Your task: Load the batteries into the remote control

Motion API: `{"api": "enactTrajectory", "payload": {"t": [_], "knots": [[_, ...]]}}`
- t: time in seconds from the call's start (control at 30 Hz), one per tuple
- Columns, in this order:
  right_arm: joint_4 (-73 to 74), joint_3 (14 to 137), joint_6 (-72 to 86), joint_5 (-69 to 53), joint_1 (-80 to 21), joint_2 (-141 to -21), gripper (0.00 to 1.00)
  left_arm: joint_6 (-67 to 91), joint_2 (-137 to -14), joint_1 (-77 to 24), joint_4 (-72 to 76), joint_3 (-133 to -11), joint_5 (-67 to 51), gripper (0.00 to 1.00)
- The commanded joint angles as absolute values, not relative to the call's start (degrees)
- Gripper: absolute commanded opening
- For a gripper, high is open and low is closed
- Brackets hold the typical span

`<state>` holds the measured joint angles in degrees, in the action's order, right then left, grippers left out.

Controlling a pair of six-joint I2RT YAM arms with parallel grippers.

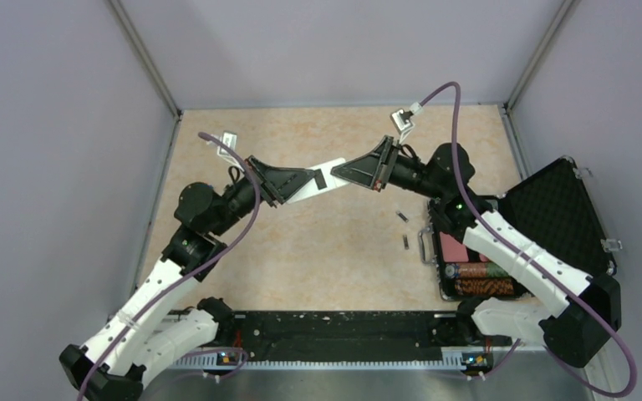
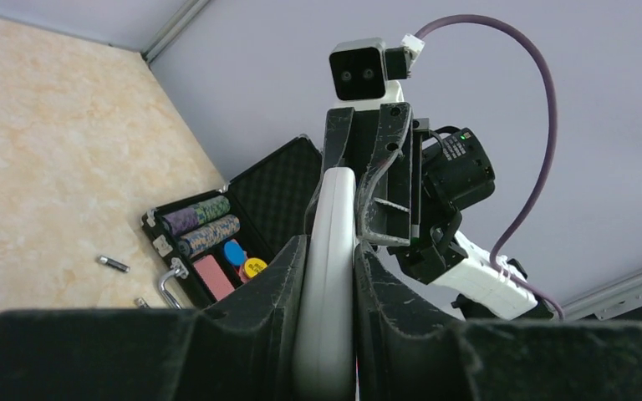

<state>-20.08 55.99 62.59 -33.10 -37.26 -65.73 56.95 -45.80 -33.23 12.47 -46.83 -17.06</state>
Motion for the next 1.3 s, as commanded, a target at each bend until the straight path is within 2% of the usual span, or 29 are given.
{"api": "enactTrajectory", "payload": {"t": [0.0,0.07,0.33,0.47,0.53,0.73,0.87,1.0,1.07,1.27], "knots": [[-11.44,57.99,57.71,-31.6,-38.06,-65.5,0.2,53.8,-49.2,-28.25,7.83,-50.4,-26.59,0.0],[-10.07,58.38,56.38,-31.72,-38.06,-65.49,0.27,53.75,-49.83,-26.08,7.55,-51.59,-31.35,0.0],[-11.6,57.5,56.25,-34.02,-38.08,-66.49,0.39,51.82,-51.19,-21.92,4.71,-55.42,-41.82,0.0],[-13.29,56.67,56.77,-35.81,-38.06,-67.2,0.39,52.99,-51.59,-20.71,5.19,-56.07,-44.2,0.0],[-14.36,56.0,57.15,-36.71,-38.08,-67.54,0.34,54.82,-51.74,-20.22,7.4,-55.7,-45.62,0.0],[-15.41,54.23,57.08,-37.42,-38.03,-67.21,0.06,58.25,-52.51,-18.03,10.0,-56.12,-49.17,0.0],[-17.44,53.29,56.96,-38.81,-37.89,-66.39,0.0,54.55,-52.73,-15.51,3.46,-58.96,-50.62,0.0],[-15.65,54.2,55.67,-38.98,-37.65,-65.95,0.0,50.76,-52.57,-13.91,-1.64,-60.25,-52.22,0.0],[-15.14,54.67,55.54,-38.79,-37.62,-66.08,0.04,49.86,-52.55,-13.72,-2.78,-60.23,-52.14,0.0],[-12.54,56.09,56.52,-35.67,-37.74,-68.03,0.31,46.43,-53.05,-13.71,-5.85,-58.77,-48.94,0.0]]}}
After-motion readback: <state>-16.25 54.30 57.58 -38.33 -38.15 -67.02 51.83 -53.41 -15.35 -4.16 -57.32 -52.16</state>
